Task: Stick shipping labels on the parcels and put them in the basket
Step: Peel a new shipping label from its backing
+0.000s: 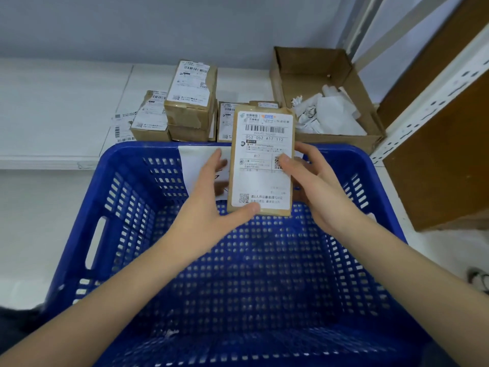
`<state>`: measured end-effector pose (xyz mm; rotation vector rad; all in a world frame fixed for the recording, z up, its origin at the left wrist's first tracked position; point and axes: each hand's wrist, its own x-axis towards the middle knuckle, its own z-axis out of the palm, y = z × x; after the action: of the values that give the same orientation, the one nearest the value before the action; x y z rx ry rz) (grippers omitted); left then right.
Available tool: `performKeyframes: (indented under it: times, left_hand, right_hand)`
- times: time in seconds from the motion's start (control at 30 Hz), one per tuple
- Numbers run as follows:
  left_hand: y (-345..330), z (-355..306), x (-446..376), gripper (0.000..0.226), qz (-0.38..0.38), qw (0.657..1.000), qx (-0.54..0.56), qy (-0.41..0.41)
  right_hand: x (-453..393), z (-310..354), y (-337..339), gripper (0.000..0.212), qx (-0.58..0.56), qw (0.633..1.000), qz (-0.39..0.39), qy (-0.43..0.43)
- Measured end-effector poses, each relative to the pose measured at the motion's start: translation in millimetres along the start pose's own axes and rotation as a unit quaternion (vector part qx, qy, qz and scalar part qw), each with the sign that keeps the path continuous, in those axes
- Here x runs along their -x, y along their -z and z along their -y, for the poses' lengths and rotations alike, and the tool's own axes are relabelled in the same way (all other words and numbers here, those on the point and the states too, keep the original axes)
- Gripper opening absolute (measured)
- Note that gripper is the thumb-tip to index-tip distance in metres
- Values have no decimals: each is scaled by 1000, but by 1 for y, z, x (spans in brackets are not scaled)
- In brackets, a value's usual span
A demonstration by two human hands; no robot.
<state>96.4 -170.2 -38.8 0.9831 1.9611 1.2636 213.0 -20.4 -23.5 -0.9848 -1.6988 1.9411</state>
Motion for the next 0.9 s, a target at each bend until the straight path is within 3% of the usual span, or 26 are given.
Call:
performKeyframes:
  times: [0.1,0.2,0.33,0.5,0.67,0.9]
  left_hand:
    - [0,4,-7,96,39,998,47,27]
    - [-4,5,-9,89,23,998,45,23]
    - [-4,8,-8,90,-8,1000,28,12]
    - [-5,5,-4,85,-22,999,29,-6]
    - [-10,13,-2,79,-22,999,45,-19]
    - [-8,30,-5,83,28,997,60,-30]
  right_hand:
    - [0,-2,-1,39,23,1000,-6,-1]
    - [4,-5,-5,44,97,995,-3,16]
    - [15,-7,-13,68,260,960,-11,104]
    - [23,-5,-40,97,407,907,-38,97]
    - [16,-3,-58,108,465,882,-61,54]
    - [8,-10,-66,104,488,867,-89,46]
